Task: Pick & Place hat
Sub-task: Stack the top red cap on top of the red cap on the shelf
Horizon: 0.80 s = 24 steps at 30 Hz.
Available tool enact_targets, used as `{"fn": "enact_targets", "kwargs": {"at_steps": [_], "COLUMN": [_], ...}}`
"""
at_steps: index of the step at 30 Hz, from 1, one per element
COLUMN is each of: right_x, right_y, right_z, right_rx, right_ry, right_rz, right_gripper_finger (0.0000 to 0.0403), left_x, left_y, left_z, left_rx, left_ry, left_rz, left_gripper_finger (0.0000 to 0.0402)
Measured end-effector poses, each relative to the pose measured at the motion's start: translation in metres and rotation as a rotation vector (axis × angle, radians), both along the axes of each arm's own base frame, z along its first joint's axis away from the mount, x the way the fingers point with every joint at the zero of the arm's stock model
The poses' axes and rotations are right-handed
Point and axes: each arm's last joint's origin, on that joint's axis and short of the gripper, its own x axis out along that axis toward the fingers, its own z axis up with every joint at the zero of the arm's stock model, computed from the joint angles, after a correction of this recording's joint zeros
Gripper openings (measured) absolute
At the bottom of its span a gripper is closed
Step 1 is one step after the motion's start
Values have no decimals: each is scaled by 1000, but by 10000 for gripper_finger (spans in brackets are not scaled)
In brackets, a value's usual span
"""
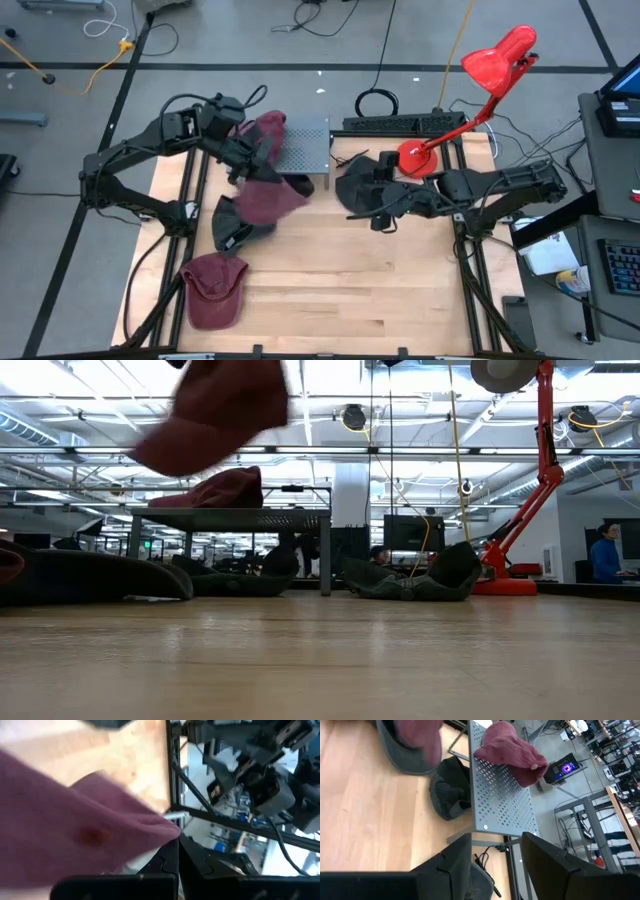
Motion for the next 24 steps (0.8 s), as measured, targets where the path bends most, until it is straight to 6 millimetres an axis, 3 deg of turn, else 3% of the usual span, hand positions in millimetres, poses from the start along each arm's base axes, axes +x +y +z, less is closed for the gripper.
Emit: {"fn": "enact_targets", "kwargs": {"at_steps": [7,17,21,24], "right_x": [0,2,2,-1], "right_y": [-2,-8,-8,-3], "right_z": [0,2,1,-6], "right_rx": [-46,-95,-6,232], "right_ry": [28,47,12,37], "right_rz": [27,43,19,63], "right_gripper_finger": [169,169,169,169], "left_x": [-4,-10,-10,-7], "left_y": [-6,-8,-10,-14], "left_z": [-3,14,13,16], "left_rx": [-75,169,167,180], "left_ry": [69,51,51,6], "left_rz": [-7,94,79,27], "left_gripper_finger": [0,0,0,6]}}
